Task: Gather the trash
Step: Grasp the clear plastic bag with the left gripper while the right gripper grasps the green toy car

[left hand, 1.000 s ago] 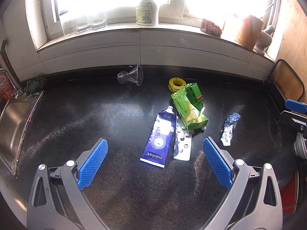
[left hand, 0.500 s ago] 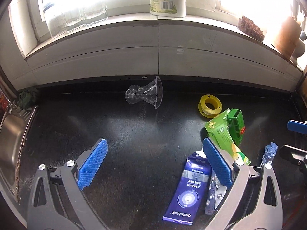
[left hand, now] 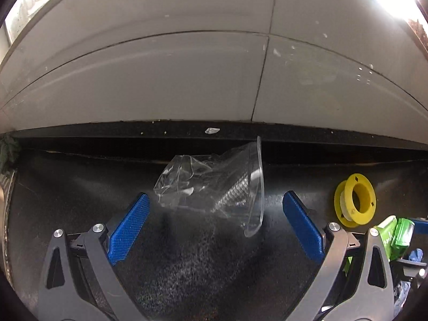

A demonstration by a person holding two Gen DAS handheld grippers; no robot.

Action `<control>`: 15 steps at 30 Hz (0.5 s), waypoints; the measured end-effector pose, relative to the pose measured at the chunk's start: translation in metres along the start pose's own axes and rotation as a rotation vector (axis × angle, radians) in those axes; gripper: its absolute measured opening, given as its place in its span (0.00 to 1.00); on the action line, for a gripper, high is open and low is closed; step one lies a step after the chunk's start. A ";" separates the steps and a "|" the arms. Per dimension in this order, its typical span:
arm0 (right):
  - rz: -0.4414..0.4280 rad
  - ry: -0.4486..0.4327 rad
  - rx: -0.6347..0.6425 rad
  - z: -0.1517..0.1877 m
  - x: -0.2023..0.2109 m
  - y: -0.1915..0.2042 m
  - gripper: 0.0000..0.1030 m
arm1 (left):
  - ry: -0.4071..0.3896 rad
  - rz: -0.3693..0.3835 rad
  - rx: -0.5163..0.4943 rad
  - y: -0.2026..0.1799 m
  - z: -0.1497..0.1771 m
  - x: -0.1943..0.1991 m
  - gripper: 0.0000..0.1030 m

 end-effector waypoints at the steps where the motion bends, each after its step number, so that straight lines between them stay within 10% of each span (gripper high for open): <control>1: -0.003 0.002 0.011 0.000 -0.002 0.002 0.48 | -0.004 0.003 0.007 0.001 -0.002 -0.004 0.93; 2: -0.006 0.001 0.022 0.000 -0.004 0.002 0.34 | -0.005 0.004 0.011 0.001 -0.004 -0.006 0.93; 11: 0.011 -0.043 0.026 -0.004 0.012 0.006 0.33 | -0.002 0.012 0.029 -0.004 -0.002 0.001 0.38; 15: 0.023 -0.073 0.020 0.001 0.036 0.011 0.33 | -0.024 0.011 0.032 -0.010 0.003 0.029 0.38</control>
Point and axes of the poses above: each gripper's, at about its wrist camera, not at the fingertips, and x roughly against the way its jaws point, y to its left, z to its underside, the point moved 7 cm from there along -x, roughly the way its jaws point, and after that the axes turned 3 degrees about z, right-handed, at the moved point
